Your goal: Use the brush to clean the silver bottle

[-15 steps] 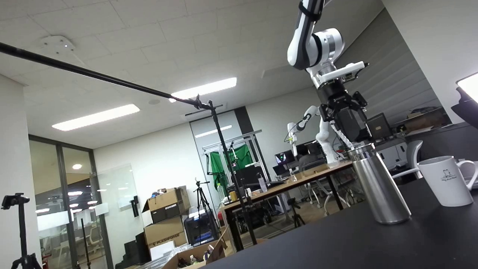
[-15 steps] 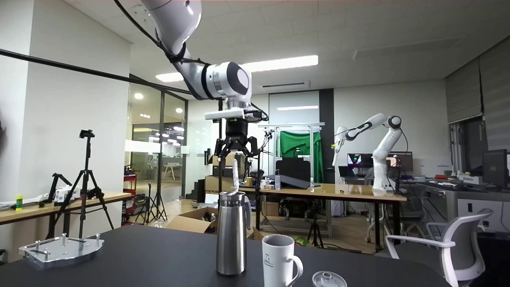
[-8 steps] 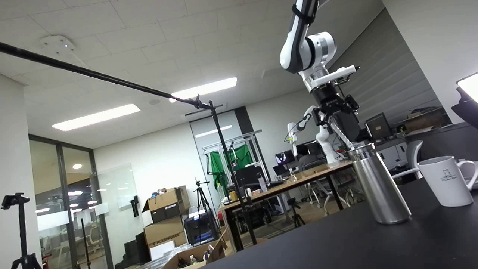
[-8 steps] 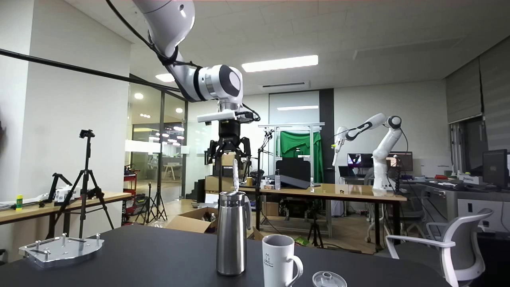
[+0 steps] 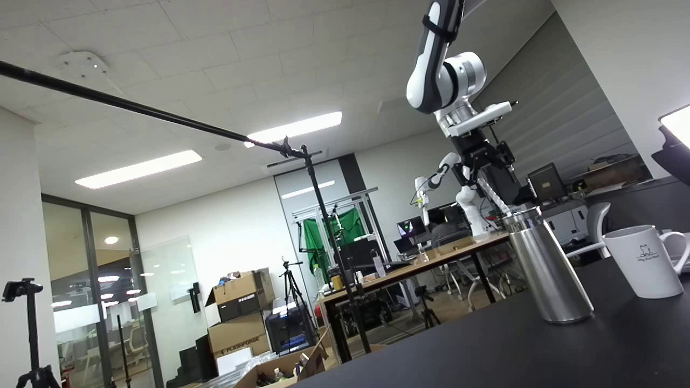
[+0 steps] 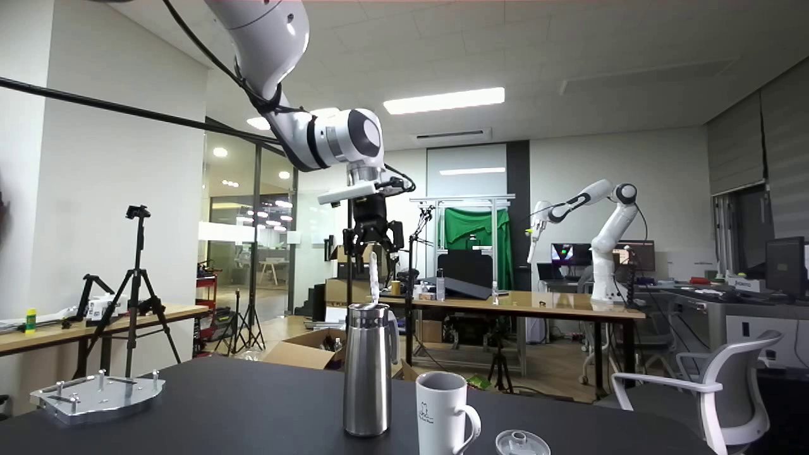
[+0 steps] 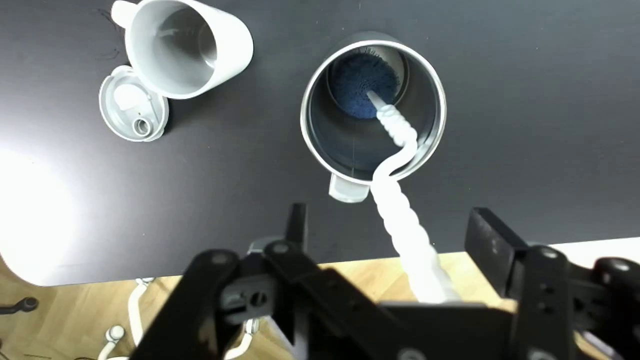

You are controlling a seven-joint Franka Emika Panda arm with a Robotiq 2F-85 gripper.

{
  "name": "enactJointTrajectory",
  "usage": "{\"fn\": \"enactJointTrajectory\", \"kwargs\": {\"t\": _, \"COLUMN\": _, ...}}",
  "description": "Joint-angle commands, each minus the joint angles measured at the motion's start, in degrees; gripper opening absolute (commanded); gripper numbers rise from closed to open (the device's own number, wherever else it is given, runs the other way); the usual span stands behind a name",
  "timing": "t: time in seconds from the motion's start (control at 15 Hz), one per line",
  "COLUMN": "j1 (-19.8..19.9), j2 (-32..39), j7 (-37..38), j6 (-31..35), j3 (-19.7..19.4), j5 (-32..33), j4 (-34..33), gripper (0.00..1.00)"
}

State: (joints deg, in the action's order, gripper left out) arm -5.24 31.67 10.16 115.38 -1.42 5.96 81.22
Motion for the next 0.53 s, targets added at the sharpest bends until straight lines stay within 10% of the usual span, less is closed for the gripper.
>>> {"fn": "enactJointTrajectory", "kwargs": {"t": 0.0, "j1": -0.64, "j2": 0.27, "j7": 2.72, "j6": 1.90, "j3": -0.55, "j5": 0.75, "j4": 0.76, "gripper": 0.53}}
{"fn": "enactJointTrajectory", "kwargs": {"t": 0.47, "j1": -0.39, "j2": -0.36, "j7": 2.78, "j6": 3.67, "j3": -0.12, "j5": -0.64, "j4": 3.31, "gripper": 0.05}}
